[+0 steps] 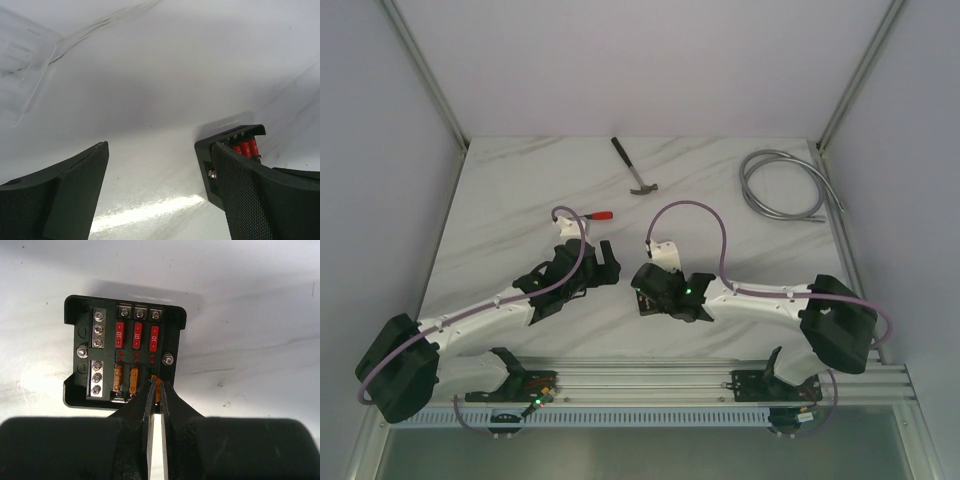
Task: Snap on the fuse box
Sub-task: Install the fuse at the fuse box base.
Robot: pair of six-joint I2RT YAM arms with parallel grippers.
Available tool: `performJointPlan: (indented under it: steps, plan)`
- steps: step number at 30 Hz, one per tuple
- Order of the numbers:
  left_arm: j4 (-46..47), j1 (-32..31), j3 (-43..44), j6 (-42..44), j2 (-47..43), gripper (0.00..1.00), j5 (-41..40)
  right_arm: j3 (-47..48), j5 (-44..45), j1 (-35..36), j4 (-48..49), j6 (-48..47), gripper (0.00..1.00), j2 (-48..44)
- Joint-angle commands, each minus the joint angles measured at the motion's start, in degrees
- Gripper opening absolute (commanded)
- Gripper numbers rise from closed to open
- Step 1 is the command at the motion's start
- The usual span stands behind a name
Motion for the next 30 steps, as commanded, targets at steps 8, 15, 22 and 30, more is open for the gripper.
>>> performJointPlan:
  steps: [8,15,22,30]
  plan:
    - [-0.68,0.23,-0.72,-0.43,-1.46,0.93,-0.03,0.32,-2.66,0.30,-1.73,-1.24,0.11,2.07]
    - [-0.73,0.16,-0.68,-0.40,-1.24,0.93,0.07,0.47,-3.37,0.45,0.37,-1.59,0.12,1.35]
    - [-0.67,0.18,-0.54,-0.51,-1.03,0.93,0.23,0.56,-4.47,0.43,1.10,-2.09,0.13,1.53]
    - [-0.71,0.22,-0.30,-0.53,-0.62,0.93,0.39,0.38,-4.96,0.47,1.75,-2.17,0.16,0.67]
